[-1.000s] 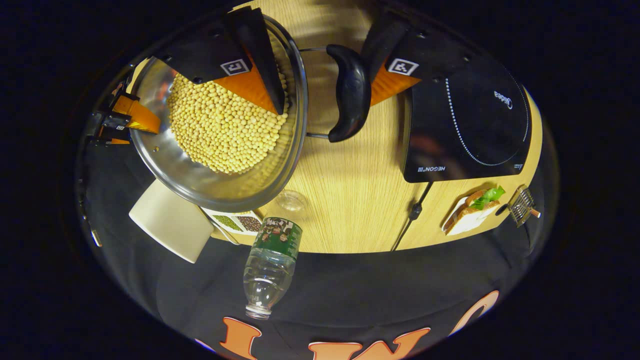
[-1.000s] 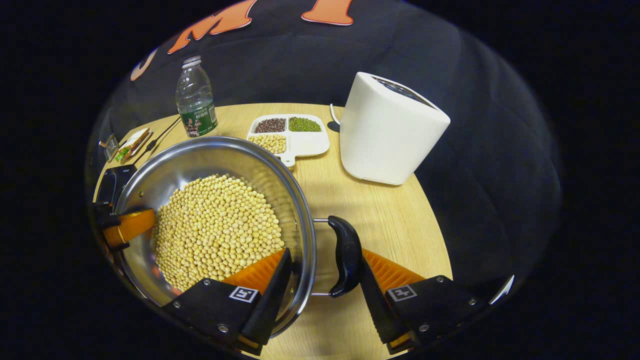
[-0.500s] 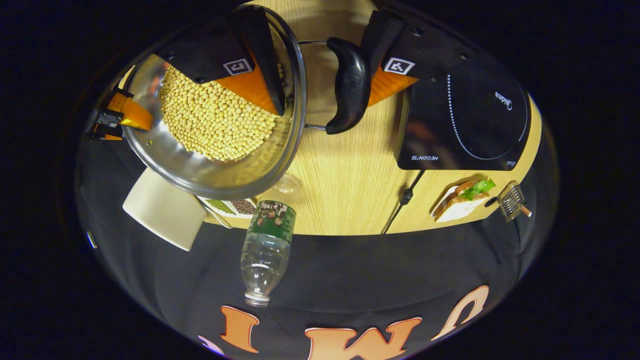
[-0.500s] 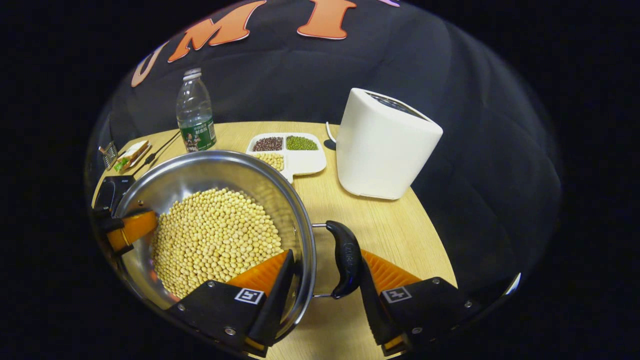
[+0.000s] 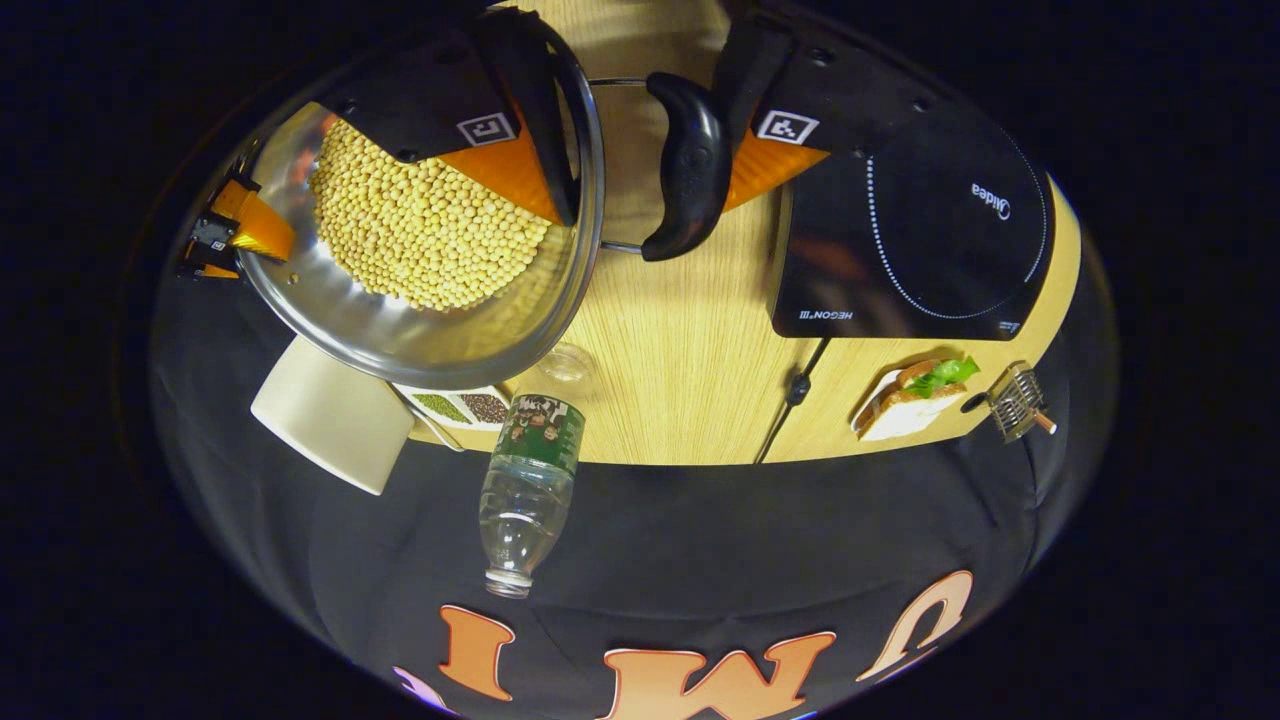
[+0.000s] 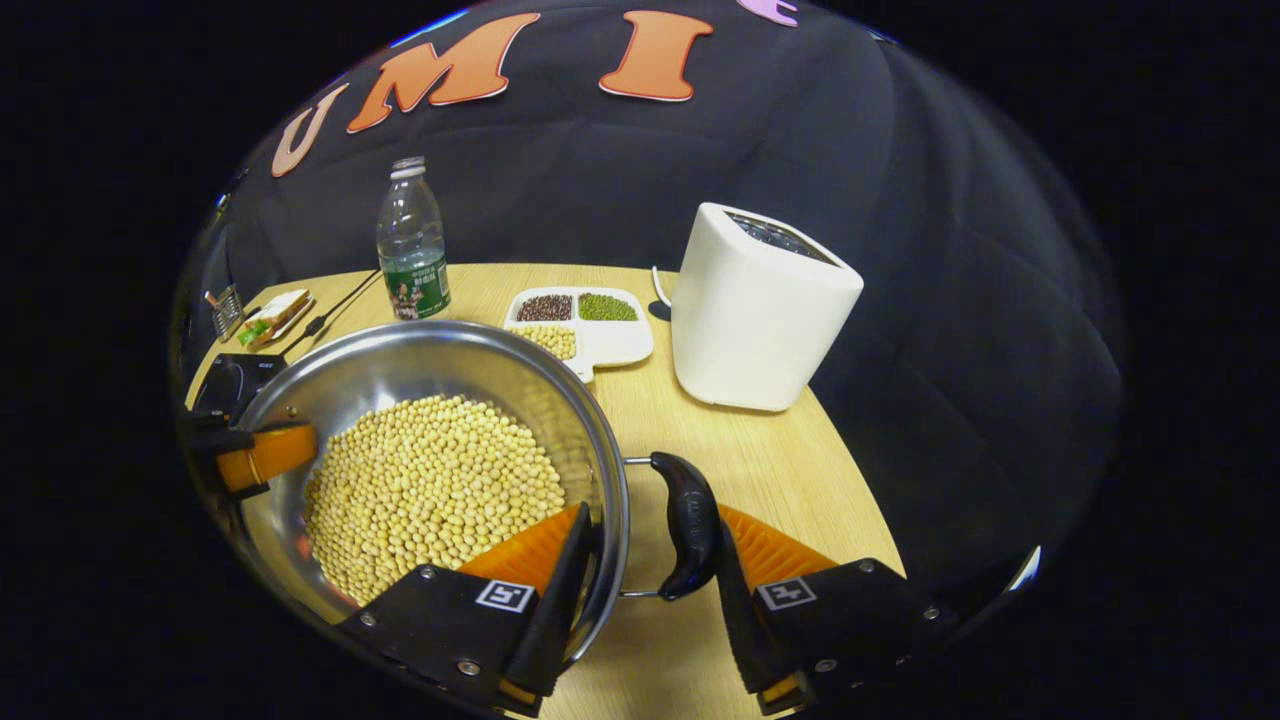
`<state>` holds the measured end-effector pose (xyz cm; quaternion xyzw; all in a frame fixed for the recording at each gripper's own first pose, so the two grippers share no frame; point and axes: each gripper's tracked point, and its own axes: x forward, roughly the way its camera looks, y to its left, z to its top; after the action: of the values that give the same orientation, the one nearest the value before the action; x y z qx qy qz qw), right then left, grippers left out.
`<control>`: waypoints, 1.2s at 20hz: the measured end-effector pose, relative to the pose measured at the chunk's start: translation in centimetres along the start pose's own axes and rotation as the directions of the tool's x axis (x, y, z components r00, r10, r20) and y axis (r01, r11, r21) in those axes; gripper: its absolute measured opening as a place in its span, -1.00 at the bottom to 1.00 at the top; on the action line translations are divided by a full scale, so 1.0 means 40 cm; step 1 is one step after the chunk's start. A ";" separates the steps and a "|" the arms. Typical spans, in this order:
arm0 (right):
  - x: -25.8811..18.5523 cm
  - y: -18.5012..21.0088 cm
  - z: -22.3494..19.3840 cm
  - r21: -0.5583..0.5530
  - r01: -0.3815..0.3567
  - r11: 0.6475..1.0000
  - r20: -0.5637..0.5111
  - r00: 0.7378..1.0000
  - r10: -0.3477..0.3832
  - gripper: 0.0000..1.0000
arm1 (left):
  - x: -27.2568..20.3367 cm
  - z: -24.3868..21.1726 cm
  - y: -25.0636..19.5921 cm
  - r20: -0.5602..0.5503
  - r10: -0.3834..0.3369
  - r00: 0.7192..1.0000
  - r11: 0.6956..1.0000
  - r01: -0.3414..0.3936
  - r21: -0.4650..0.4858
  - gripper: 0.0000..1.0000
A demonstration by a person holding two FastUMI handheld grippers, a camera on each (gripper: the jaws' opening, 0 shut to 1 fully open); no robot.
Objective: First push the handle of the pot to place it horizontally, then grasp the pot with both hands and set it on the induction cooktop.
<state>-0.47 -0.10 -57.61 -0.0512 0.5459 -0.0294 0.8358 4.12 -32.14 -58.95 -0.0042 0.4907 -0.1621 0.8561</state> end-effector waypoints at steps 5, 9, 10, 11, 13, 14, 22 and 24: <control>0.002 -0.006 -0.007 0.012 -0.018 1.000 0.015 1.000 0.017 0.34 | -0.059 0.039 0.035 0.037 0.022 0.999 0.999 -0.023 0.041 0.46; 0.014 -0.037 0.008 -0.003 -0.027 1.000 0.039 0.999 0.027 0.34 | -0.122 0.079 0.077 0.075 0.035 0.997 0.998 -0.039 0.047 0.45; 0.002 -0.046 0.011 -0.009 -0.029 1.000 0.050 0.998 0.029 0.34 | -0.141 0.092 0.091 0.085 0.037 0.996 0.998 -0.041 0.044 0.45; 0.001 -0.044 0.010 -0.015 -0.031 0.999 0.060 0.998 0.032 0.33 | -0.157 0.103 0.104 0.098 0.040 0.994 0.998 -0.044 0.037 0.39; 0.005 -0.038 0.010 -0.022 -0.039 0.999 0.081 0.996 0.040 0.34 | -0.197 0.130 0.138 0.124 0.050 0.991 0.998 -0.054 0.033 0.39; 0.012 -0.033 0.006 -0.024 -0.045 0.999 0.090 0.995 0.047 0.33 | -0.209 0.134 0.143 0.132 0.058 0.990 0.998 -0.062 0.031 0.45; 0.081 -0.030 -0.005 -0.063 -0.112 0.992 0.119 0.986 0.119 0.33 | -0.369 0.156 0.308 0.178 0.138 0.974 0.990 -0.139 -0.009 0.38; 0.078 -0.035 0.008 -0.085 -0.120 0.989 0.133 0.982 0.130 0.34 | -0.388 0.158 0.366 0.180 0.158 0.971 0.987 -0.156 -0.028 0.44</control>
<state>1.08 -1.78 -60.15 -0.0508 0.4895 0.0479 0.8692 6.20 -14.87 -45.10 0.0140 0.4103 -0.0895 0.9075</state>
